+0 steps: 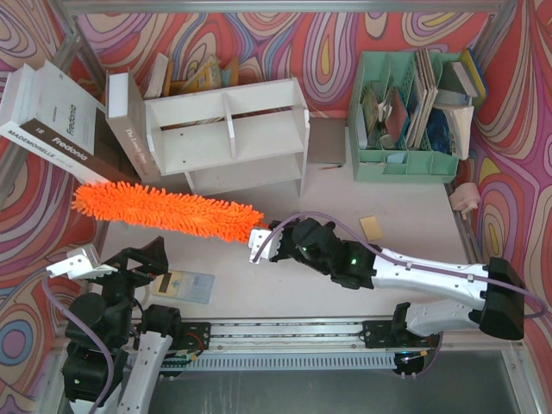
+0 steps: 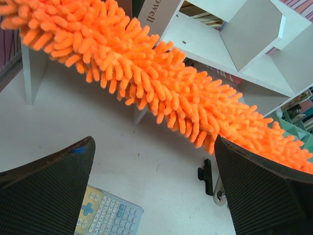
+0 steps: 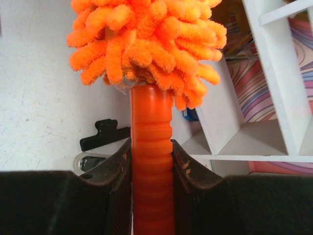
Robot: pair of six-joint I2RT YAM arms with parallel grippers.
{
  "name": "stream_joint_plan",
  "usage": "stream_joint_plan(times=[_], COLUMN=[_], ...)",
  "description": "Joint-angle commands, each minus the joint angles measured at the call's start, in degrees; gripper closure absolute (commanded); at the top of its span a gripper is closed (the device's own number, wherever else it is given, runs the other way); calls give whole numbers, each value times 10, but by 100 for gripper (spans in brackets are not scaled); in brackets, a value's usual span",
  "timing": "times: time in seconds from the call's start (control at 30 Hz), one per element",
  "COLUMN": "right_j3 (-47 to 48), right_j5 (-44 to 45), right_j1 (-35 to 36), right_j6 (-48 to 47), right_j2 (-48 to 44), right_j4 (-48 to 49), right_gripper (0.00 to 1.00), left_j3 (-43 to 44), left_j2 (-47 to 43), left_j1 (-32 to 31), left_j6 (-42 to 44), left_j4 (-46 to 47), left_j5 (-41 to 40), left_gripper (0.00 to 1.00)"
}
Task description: Dust the bookshelf with a duster
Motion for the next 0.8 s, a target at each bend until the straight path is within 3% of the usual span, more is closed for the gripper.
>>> stream_joint_plan(times=[0.0,0.33,0.57,0.77], right_j3=[79,101,46,6], right_j5=[-3,-25,-26,-6], right_j1=[-1,18,24,32], right_j6=[17,51,136,146], right_j2=[-18,-37,-109,-138], right_j4=[43,48,76,62], right_gripper=[100,100,100,100], left_j3=[-6,-5,-6,-7], left_j2=[-1,1,5,9], left_j1=[4,7,7,7], left_j6=[-3,-2,-3,-2], left_j4=[14,14,15,17], left_j5=[3,1,2,5], left_gripper=[2,1,1,1])
